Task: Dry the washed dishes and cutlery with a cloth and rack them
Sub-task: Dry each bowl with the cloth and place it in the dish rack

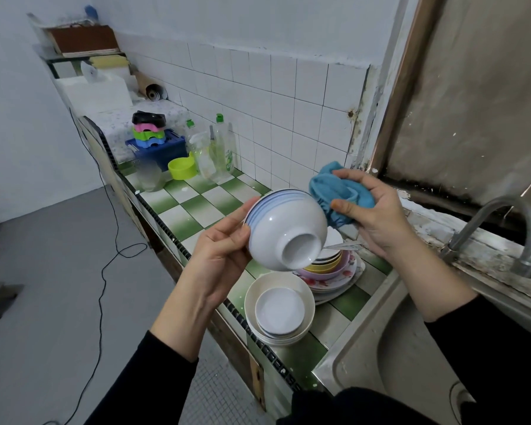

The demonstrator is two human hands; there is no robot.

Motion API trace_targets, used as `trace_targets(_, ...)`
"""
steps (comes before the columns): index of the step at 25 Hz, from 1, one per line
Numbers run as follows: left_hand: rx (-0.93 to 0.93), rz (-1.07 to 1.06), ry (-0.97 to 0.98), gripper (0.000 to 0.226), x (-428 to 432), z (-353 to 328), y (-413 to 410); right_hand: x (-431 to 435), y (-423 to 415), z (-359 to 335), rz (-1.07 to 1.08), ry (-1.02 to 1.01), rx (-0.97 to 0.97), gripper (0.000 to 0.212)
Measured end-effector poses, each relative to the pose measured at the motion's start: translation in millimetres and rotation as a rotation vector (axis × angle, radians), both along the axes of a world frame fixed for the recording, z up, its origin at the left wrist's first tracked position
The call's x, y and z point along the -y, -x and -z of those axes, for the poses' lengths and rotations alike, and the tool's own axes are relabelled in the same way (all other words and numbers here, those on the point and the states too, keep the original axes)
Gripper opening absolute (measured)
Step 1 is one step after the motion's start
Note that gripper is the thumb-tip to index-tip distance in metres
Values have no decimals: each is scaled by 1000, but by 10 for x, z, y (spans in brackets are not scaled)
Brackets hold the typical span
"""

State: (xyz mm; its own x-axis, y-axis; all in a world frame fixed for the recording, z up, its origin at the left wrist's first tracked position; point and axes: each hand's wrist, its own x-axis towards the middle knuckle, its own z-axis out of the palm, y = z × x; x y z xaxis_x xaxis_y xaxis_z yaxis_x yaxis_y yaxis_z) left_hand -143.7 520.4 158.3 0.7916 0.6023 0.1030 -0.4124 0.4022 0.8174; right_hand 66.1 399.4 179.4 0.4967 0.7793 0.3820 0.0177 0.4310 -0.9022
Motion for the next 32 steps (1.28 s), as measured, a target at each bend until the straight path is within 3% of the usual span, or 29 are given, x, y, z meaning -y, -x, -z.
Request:
trace_targets(4, -203, -169, -126, 40, 89, -100, -86, 157, 169, -166, 166, -80, 227, 70)
trace_targets(6, -216, -175, -142, 40, 156, -140, -128, 186, 460, -153, 160, -28, 569, 66)
trace_targets(8, -202, -164, -143, 38, 264, -172, -171, 112, 676, -9, 325, 46, 1050, 56)
trace_targets(9, -196, -169, -146, 36, 321, -173, -196, 54, 685, 58, 397, 62, 1115, 55)
trace_targets(10, -191, -176, -134, 34, 377, -181, -225, -10, 655, 100, 434, 91, 1059, 52)
trace_targets(12, -178, -190, -51, 35, 430, -178, -288, -117, 569, 114, 470, 99, 762, 45)
trace_targets(14, -162, -178, 34, 35, 438, -175, -317, -143, 592, 140, 507, 84, 666, 43)
trace_targets(17, -181, -164, 24, 40, 420, -170, -289, -87, 731, 330, 466, -72, 978, 44)
trace_targets(19, -170, -168, 7, 43, 400, -173, -264, -54, 663, 368, 405, -132, 1049, 45)
trace_targets(20, -147, -167, 18, 42, 400, -183, -261, -75, 608, 358, 418, -122, 952, 45)
trace_targets(23, -102, -180, 50, 37, 445, -233, -286, -172, 463, 200, 440, 13, 383, 37)
trace_targets(24, -96, -185, 61, 36, 459, -246, -300, -193, 486, 176, 453, 22, 343, 36)
trace_targets(29, -94, -240, 94, 31, 361, -256, -328, -102, 695, 436, 535, -162, 940, 45)
trace_targets(30, -100, -248, 75, 30, 362, -240, -327, -91, 688, 463, 550, -158, 915, 45)
trace_targets(32, -119, -279, 2, 28, 398, -210, -337, -120, 608, 386, 569, -78, 576, 44)
